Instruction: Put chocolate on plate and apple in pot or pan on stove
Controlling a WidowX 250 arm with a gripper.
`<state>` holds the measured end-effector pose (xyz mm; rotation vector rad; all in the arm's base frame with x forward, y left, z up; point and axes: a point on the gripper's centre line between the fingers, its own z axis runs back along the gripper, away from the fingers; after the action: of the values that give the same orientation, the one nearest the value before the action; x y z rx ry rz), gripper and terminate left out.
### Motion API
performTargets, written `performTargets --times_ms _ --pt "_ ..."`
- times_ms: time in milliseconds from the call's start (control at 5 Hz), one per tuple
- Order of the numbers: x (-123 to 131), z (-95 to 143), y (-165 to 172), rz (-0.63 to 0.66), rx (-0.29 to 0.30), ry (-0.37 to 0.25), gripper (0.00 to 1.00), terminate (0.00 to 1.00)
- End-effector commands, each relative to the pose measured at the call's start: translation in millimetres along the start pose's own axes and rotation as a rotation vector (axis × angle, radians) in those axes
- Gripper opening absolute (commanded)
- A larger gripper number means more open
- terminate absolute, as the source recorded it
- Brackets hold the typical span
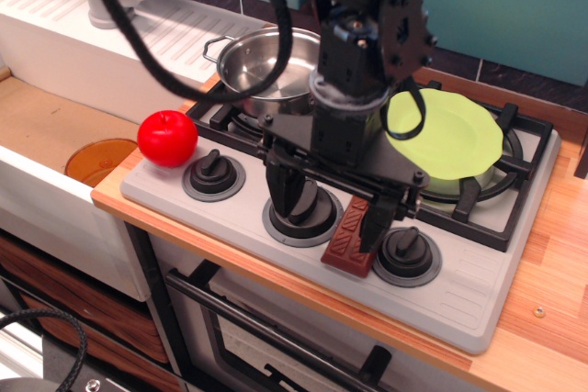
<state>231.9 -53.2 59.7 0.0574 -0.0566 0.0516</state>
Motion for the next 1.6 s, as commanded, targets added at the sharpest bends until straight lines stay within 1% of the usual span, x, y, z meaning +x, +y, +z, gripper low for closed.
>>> performTargets --times_ms 0,600,1400 --pt "1 -12 -4 0.006 -0.025 -0.045 1.00 0.00" --pt "-2 -29 -9 0.020 -0.045 -0.067 1.00 0.00" --pt "-2 -44 -16 0.032 -0.056 -0.090 1.00 0.00"
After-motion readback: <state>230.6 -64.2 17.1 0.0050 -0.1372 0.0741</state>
